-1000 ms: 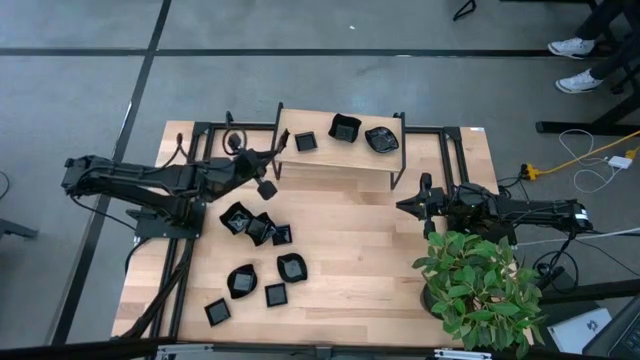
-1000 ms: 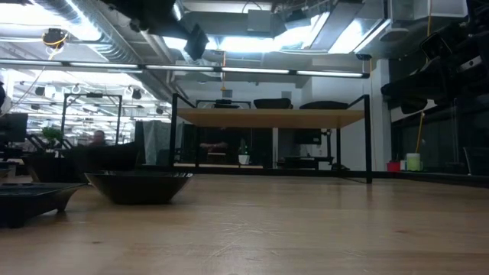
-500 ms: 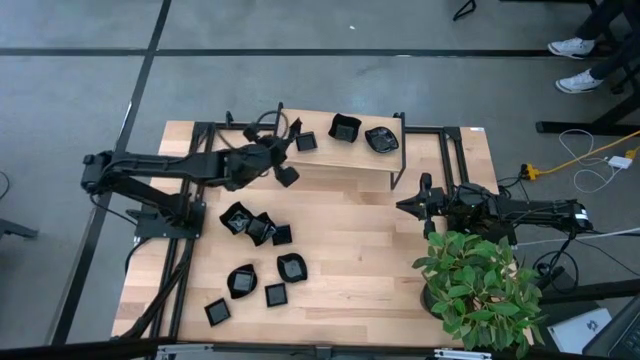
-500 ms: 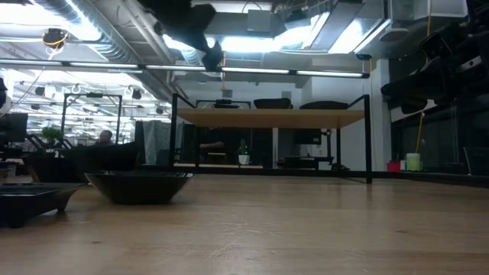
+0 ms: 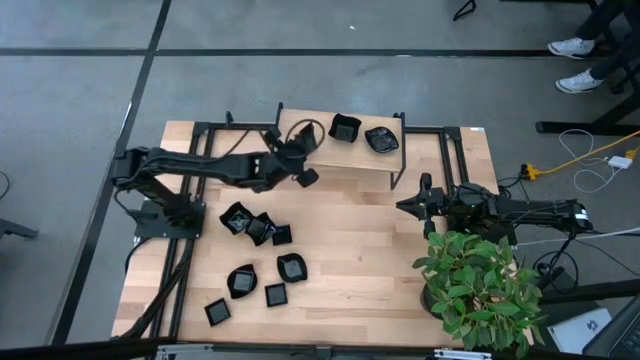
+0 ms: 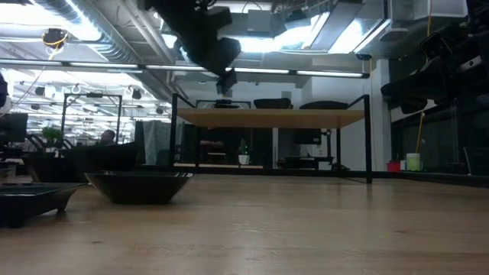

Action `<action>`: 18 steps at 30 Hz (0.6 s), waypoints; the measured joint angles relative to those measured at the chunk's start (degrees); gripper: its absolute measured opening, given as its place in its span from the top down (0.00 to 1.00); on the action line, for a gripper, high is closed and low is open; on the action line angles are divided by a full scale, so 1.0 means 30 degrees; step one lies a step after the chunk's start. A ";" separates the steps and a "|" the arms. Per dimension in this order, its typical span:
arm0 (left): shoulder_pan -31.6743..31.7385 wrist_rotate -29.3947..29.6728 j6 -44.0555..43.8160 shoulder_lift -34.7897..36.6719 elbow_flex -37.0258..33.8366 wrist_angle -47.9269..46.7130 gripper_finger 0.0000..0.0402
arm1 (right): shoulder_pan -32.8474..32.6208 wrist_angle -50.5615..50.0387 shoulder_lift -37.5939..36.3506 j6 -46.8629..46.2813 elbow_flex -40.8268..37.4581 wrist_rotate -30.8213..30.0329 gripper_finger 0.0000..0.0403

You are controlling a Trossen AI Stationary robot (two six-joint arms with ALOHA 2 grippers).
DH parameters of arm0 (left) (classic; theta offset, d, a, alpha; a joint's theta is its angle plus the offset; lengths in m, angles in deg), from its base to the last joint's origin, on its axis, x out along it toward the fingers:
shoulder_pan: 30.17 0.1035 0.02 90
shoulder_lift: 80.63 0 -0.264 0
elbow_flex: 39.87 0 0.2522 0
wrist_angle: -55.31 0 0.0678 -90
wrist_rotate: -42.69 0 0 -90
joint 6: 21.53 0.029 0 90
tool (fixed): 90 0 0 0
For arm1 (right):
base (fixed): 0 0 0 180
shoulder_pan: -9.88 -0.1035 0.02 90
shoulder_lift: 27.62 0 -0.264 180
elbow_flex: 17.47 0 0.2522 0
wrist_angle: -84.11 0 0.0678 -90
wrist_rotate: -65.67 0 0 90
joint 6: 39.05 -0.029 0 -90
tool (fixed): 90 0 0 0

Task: Pick & Place Mini shaped plates
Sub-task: Stack the square plate on top of the square plate on the shelf

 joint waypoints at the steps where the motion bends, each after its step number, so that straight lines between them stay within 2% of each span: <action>1: -0.0007 0.0012 -0.0107 -0.0186 0.0000 0.0004 0.99 | 0.0002 0.0000 0.0000 -0.0003 -0.0003 -0.0006 0.92; 12: 0.0028 0.0506 -0.0375 -0.0727 0.0000 -0.0555 1.00 | 0.0001 -0.0005 0.0001 -0.0001 0.0003 -0.0004 0.92; 18: 0.0415 -0.0017 -0.0513 -0.0727 0.0000 -0.0745 0.99 | -0.0004 0.0000 -0.0006 0.0005 0.0003 -0.0006 0.92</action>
